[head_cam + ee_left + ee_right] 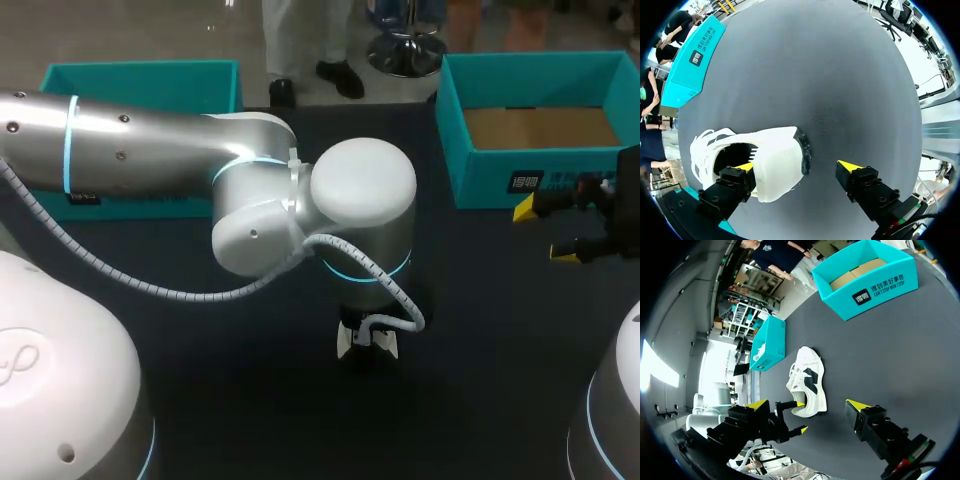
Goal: Take the shoe out of the shoebox, open the shoe tongue, remove and reinsert the insole, then place the shoe into the shoebox
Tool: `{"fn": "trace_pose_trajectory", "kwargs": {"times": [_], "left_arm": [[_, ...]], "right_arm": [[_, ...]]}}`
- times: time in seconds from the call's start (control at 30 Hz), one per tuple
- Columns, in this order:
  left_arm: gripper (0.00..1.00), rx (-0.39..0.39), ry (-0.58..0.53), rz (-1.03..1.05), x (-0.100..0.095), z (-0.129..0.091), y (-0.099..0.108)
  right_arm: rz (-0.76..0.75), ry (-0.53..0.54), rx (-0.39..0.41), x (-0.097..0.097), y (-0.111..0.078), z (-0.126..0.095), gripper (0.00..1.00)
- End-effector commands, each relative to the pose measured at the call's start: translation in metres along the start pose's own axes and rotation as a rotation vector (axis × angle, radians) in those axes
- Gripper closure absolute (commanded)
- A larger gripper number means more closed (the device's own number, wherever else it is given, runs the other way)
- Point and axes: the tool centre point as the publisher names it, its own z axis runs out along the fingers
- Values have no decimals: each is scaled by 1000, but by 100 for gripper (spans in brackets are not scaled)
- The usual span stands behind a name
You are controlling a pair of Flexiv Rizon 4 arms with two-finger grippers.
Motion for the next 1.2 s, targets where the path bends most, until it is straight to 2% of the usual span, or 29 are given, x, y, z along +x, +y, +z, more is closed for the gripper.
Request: {"fn": "trace_pose_trajectory", "kwargs": {"times": [0.03, 0.27, 0.43, 0.57, 0.6, 0.83, 0.93, 1.07, 1.13, 1.17, 1.2], "left_arm": [[13, -17, 1, -5, -3, 13, -5], [16, -30, 7, -12, -4, 24, -9], [27, -24, 8, -23, 0, 25, -13], [42, -24, 7, -36, 0, 26, -13], [49, -24, 6, -38, -1, 26, -12], [53, -30, 4, -43, -2, 27, -9], [60, -32, 11, -44, -3, 29, -9], [82, -26, 17, -43, -4, 27, -9], [88, -21, 17, -38, -3, 25, -9], [95, -20, 16, -38, -2, 24, -9], [98, -19, 16, -34, -2, 23, -9]], "right_arm": [[1, -2, -1, 0, -1, 0, 0], [1, -2, -1, 0, -1, 0, 0], [1, -2, -1, 0, -1, 0, 0], [1, -2, -1, 0, -1, 0, 0], [1, -2, -1, 0, -1, 0, 0], [1, -2, -1, 0, -1, 0, 0], [1, -2, -1, 0, -1, 0, 0], [1, -2, -1, 0, -1, 0, 0], [1, -2, -1, 0, -1, 0, 0], [1, -2, -1, 0, -1, 0, 0], [1, -2, -1, 0, -1, 0, 0]]}}
